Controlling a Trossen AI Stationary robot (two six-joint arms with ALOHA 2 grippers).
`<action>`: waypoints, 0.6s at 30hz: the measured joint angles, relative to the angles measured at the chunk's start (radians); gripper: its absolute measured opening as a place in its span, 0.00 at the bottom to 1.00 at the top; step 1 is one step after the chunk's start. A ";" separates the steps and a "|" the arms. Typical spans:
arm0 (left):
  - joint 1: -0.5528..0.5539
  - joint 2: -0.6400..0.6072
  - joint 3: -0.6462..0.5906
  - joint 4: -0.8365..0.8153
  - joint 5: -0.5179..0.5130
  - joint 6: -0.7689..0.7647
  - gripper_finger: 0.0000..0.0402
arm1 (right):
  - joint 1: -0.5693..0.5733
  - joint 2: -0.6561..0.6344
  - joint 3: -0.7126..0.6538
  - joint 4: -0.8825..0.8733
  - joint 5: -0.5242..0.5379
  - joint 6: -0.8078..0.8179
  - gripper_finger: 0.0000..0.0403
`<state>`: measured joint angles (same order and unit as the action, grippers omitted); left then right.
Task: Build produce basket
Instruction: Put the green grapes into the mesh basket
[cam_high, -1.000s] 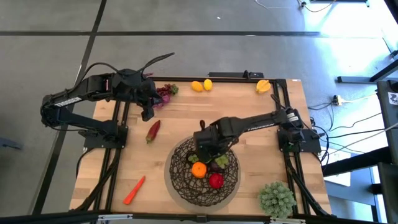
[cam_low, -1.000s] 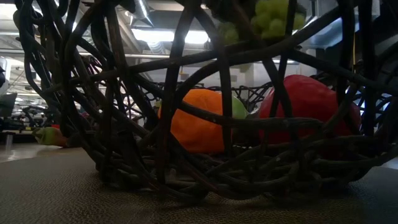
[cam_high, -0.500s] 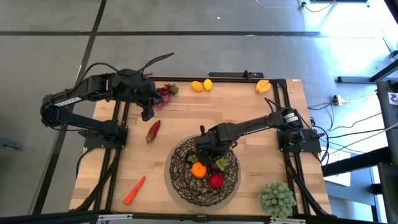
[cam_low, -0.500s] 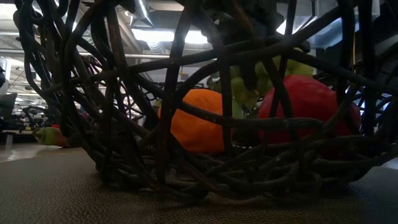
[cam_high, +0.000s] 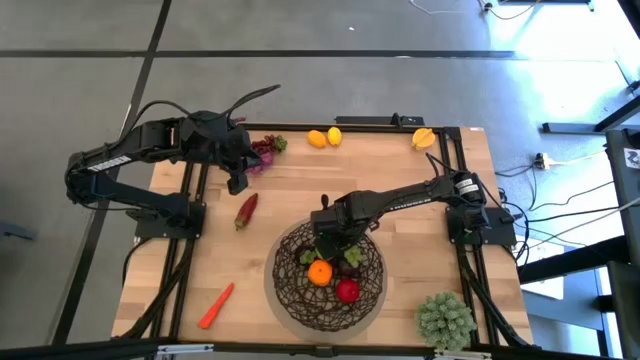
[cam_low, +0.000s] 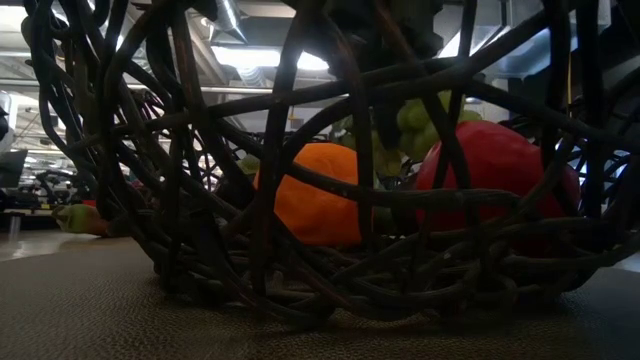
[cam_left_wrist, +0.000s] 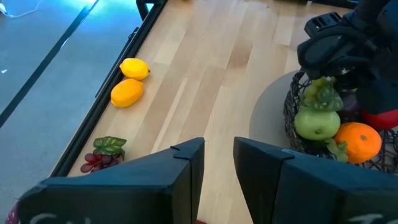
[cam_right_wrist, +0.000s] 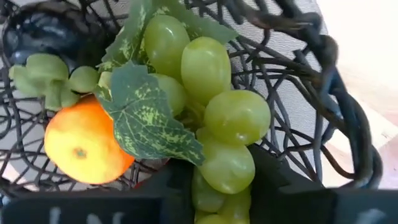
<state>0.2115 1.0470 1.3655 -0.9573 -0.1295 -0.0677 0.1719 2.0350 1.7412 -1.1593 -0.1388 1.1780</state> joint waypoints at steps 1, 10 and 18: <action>0.000 0.000 0.000 0.000 0.000 0.000 0.19 | 0.000 0.000 0.000 0.000 -0.006 -0.008 0.24; 0.000 0.000 0.000 0.000 0.000 0.000 0.19 | 0.000 0.000 0.000 0.000 0.006 -0.012 0.39; 0.000 0.000 0.000 0.000 0.000 0.000 0.19 | 0.000 0.000 0.000 0.000 0.014 -0.026 0.45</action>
<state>0.2115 1.0470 1.3655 -0.9573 -0.1295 -0.0677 0.1719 2.0350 1.7412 -1.1595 -0.1246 1.1522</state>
